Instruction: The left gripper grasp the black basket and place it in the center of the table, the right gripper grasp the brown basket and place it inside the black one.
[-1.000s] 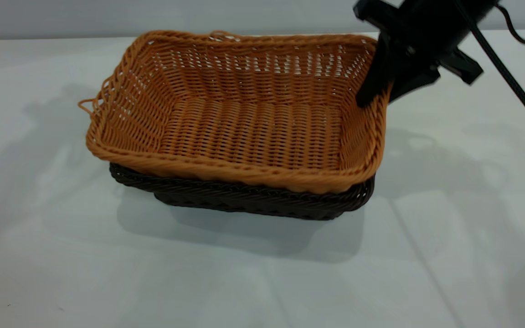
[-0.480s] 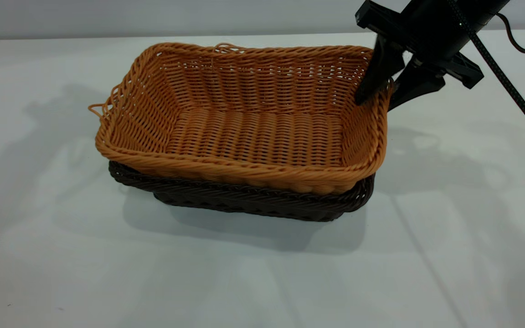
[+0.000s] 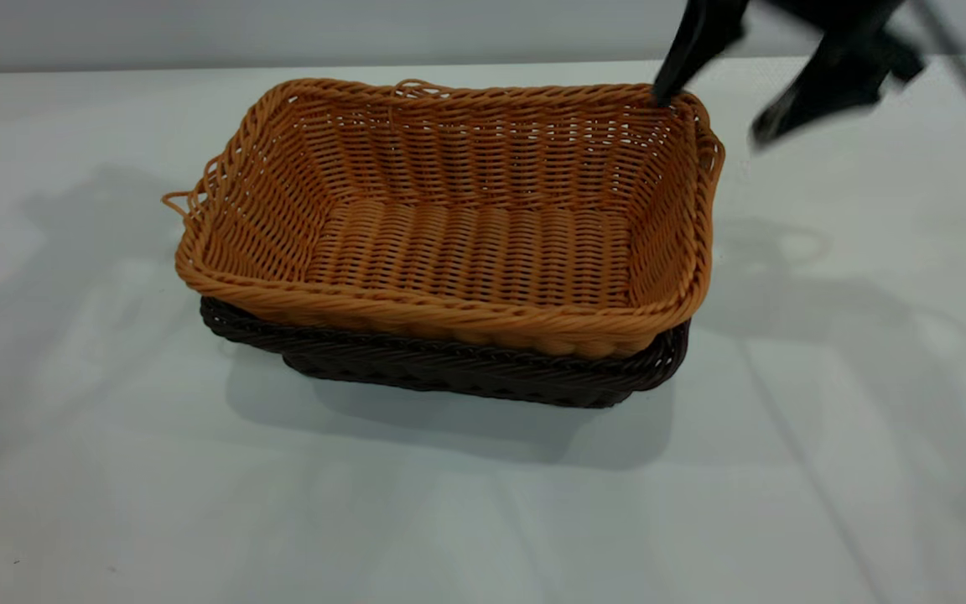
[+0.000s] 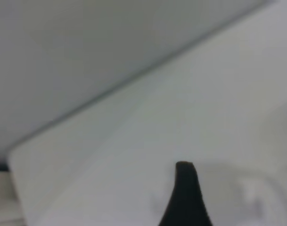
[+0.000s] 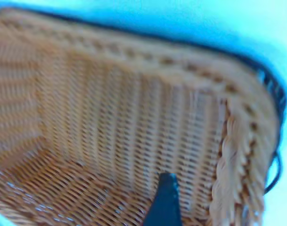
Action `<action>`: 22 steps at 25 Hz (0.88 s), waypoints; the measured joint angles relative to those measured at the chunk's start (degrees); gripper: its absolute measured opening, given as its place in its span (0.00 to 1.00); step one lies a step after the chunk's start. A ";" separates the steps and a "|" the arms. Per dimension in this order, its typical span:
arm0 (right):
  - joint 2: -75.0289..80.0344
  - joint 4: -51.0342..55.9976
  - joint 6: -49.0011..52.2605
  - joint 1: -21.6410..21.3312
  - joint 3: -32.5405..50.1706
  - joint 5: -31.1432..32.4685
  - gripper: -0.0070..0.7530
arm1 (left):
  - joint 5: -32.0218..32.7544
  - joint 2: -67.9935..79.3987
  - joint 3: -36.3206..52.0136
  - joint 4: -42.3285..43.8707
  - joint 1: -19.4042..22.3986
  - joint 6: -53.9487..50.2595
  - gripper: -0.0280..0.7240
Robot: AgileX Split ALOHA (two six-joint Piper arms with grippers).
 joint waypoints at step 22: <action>-71.19 -3.75 1.92 -2.30 3.15 24.19 0.79 | 35.15 -43.04 -0.13 0.29 0.00 -21.47 0.71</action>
